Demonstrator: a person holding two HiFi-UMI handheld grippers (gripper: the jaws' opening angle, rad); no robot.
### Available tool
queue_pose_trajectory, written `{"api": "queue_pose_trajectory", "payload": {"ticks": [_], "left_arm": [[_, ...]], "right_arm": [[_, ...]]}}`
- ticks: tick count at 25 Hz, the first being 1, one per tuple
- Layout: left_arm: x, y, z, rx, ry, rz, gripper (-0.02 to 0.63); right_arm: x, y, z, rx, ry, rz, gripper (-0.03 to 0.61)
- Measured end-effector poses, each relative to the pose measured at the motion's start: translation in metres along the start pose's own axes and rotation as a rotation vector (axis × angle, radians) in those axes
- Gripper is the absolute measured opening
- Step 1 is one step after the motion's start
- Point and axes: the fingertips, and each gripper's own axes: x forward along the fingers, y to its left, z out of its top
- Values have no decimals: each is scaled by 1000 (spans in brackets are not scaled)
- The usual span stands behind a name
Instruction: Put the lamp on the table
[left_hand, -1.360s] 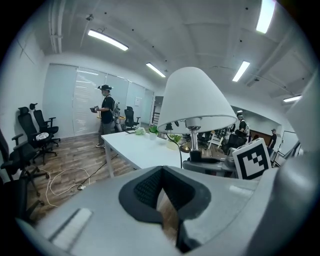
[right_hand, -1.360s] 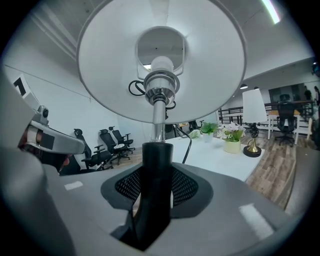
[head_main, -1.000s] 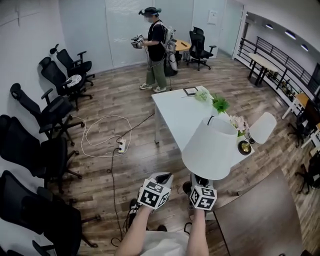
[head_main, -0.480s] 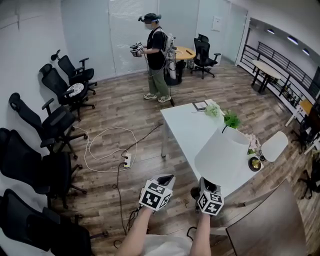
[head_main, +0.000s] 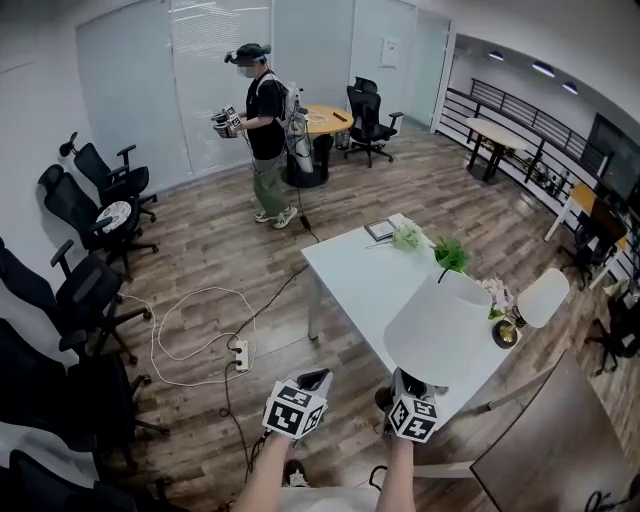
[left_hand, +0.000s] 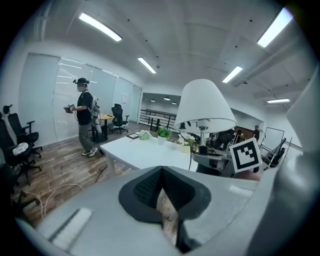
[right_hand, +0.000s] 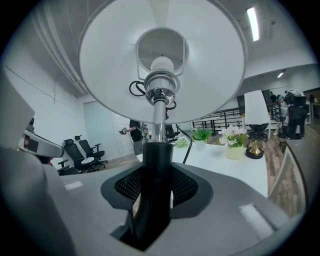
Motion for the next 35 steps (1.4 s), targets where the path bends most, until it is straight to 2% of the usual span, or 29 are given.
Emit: {"api": "queue_pose_trajectory", "payload": {"ticks": [8, 17, 24, 28, 35], "left_arm": [[4, 34, 2, 58, 25, -84, 0], [14, 40, 3, 44, 6, -144, 0], [36, 39, -4, 59, 23, -153, 0], [56, 47, 16, 82, 27, -164, 0], [111, 74, 76, 128, 0, -153, 0]], "right_arm": [[9, 8, -7, 45, -16, -120, 169], [6, 10, 2, 23, -45, -159, 169], [17, -16, 3, 40, -41, -192, 169], [43, -24, 16, 47, -49, -195, 169], [113, -37, 64, 27, -89, -185, 169]]}}
